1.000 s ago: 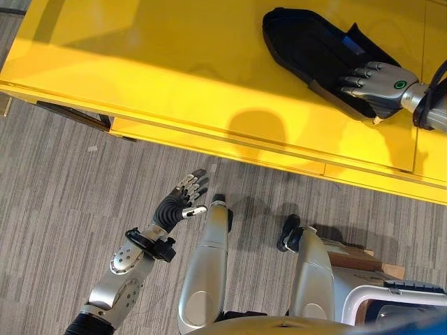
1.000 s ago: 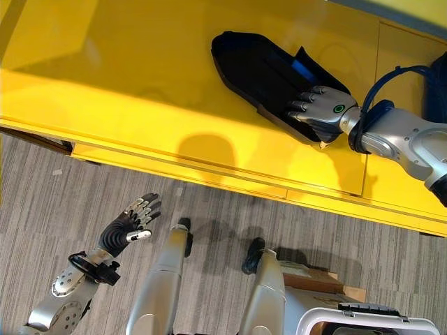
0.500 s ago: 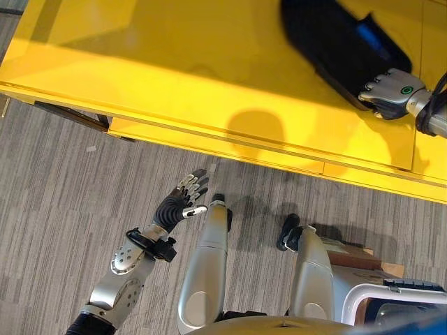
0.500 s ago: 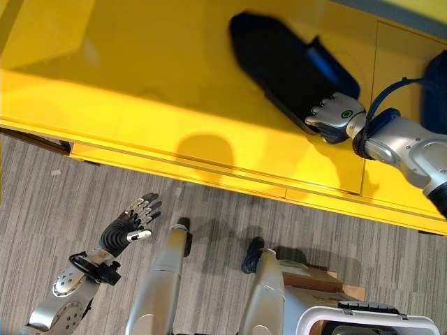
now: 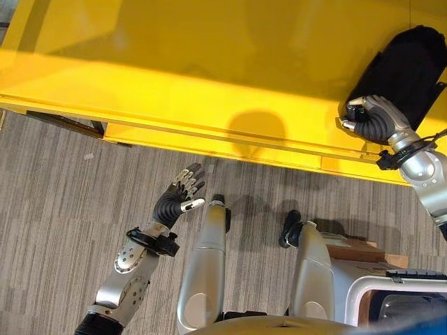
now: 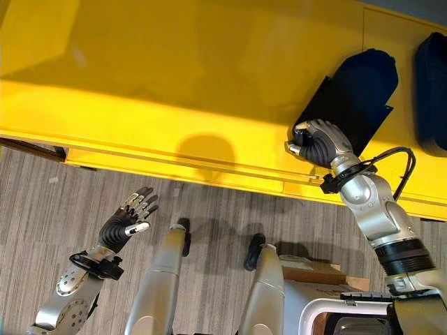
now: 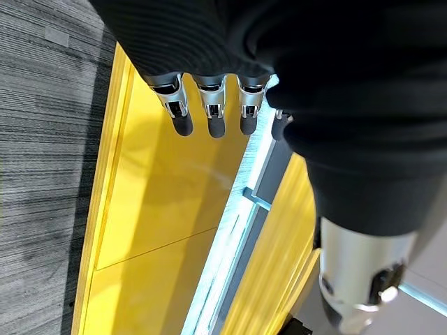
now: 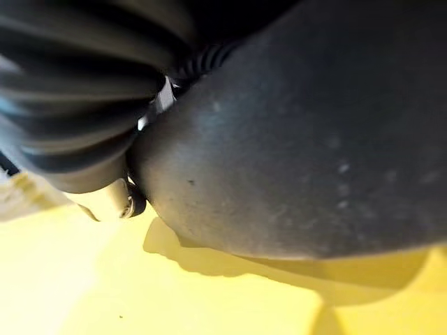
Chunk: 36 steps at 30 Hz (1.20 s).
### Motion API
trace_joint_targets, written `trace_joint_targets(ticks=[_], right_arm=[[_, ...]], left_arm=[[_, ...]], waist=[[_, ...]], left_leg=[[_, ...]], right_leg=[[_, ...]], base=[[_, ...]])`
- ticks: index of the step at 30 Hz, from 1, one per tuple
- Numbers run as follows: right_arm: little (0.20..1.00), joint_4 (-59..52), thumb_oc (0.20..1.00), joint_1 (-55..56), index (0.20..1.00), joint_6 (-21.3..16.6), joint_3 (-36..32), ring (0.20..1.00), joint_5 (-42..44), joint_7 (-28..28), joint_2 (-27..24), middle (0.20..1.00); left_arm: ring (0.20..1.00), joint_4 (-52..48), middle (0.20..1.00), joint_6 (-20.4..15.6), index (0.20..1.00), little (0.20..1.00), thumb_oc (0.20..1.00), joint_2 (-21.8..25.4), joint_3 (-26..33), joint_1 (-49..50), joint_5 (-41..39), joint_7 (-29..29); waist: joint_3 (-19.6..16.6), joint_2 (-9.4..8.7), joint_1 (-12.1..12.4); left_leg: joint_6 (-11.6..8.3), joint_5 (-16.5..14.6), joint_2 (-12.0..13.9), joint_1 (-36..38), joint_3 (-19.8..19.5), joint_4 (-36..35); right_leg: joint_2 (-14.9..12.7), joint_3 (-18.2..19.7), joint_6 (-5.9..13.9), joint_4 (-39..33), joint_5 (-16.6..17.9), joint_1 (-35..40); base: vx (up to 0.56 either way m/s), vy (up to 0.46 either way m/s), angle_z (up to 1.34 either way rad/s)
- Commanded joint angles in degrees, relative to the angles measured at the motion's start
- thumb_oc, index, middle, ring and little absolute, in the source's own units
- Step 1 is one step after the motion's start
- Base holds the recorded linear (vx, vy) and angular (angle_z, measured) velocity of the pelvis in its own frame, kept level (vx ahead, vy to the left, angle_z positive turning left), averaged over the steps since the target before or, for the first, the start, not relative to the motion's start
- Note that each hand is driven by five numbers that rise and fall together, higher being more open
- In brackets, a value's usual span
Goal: Move parts from the plastic box to the shelf.
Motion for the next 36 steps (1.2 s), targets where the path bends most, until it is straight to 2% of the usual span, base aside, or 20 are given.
trace_joint_targets(ticks=[1,5,14,26,36], right_arm=[[0.200,3.3,0.200,-4.4,0.200,-0.8,1.7,0.200,0.4,-0.4,-2.5,0.200],[0.200,5.0,0.200,-9.0,0.200,-0.6,2.5,0.200,-0.2,-2.1,-3.9,0.200],[0.200,6.9,0.200,-17.8,0.200,-0.9,9.2,0.200,-5.2,-2.2,-7.6,0.200],[0.200,10.4,0.200,-23.6,0.200,-1.2,15.1,0.200,-9.2,-2.0,-9.9,0.200],[0.200,8.8,0.200,-25.8,0.200,-2.2,19.6,0.200,-11.9,-0.5,-11.6,0.200]], left_arm=[[1.000,-4.4,1.000,-2.7,1.000,1.000,1.000,1.7,-0.7,1.4,0.0,-0.5],[1.000,-4.6,1.000,-2.7,1.000,1.000,1.000,2.3,-0.9,1.6,-0.1,-0.8],[1.000,-4.2,1.000,-2.6,1.000,1.000,1.000,2.8,-0.6,1.8,0.2,-1.4],[1.000,-3.8,1.000,-2.6,1.000,1.000,1.000,3.0,-1.0,1.7,0.6,-1.5],[1.000,-3.8,1.000,-2.6,1.000,1.000,1.000,3.3,-1.3,1.7,0.8,-1.5]], waist=[[-2.1,0.95,1.5],[-2.5,0.75,1.9],[-3.0,0.61,2.5],[-3.2,0.58,2.9],[-3.1,0.51,2.9]], left_leg=[[-2.19,3.5,2.4,-1.0,-2.7,-2.8],[-2.19,3.6,2.4,-0.9,-2.7,-3.1],[-2.23,3.7,2.3,-0.8,-2.7,-3.4],[-2.22,3.6,2.2,-0.8,-2.6,-3.3],[-2.24,3.7,2.4,-0.8,-2.6,-3.4]], right_leg=[[0.3,3.2,0.85,6.7,0.1,-1.4],[0.3,3.1,0.94,6.3,0.4,-1.2],[0.2,3.0,1.15,6.0,0.5,-0.9],[0.1,3.1,1.29,6.1,0.6,-1.1],[0.1,3.1,1.32,6.3,0.6,-1.3]], base=[[0.00,0.000,0.00],[0.00,0.000,0.00],[0.00,0.000,0.01],[0.00,0.000,0.00],[0.00,0.000,0.00]])
